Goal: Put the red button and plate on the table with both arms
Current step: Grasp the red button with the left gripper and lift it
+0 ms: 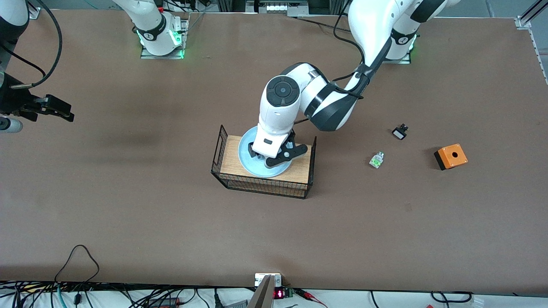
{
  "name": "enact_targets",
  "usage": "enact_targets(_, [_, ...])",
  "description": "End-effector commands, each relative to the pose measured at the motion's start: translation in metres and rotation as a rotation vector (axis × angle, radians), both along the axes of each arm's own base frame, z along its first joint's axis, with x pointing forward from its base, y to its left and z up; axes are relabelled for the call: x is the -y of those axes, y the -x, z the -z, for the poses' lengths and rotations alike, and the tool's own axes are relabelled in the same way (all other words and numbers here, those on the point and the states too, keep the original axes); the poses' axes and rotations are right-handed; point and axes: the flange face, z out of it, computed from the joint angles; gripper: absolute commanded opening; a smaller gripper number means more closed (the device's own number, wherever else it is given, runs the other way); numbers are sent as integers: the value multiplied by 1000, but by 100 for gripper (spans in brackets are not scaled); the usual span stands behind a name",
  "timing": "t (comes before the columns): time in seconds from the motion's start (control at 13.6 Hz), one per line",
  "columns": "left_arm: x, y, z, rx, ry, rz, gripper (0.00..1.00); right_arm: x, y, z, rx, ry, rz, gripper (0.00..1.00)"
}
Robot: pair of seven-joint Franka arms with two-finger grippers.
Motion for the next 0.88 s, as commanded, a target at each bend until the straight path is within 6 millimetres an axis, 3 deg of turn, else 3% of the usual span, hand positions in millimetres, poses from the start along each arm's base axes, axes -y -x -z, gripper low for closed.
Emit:
enact_targets(0.0, [2,-1,4,14,-24,-7,59,1,0,-1,-3,1,6,100])
enact_targets(0.29, [3,0,9,7,-28,-4,27,-5,-2,1,-6,2,-1,100])
enact_targets(0.44, [-2,-4,-2,14,-21,-16,15,-5,-3,2,-8,2,-1,100])
enact_targets(0.59, [-10,-6,-36,28,-7,-30,15,-5,-3,2,-8,2,0,100])
enact_targets(0.81, [-23,11,-97,21,-44,-14,15,0,-2,3,-11,-1,13,100])
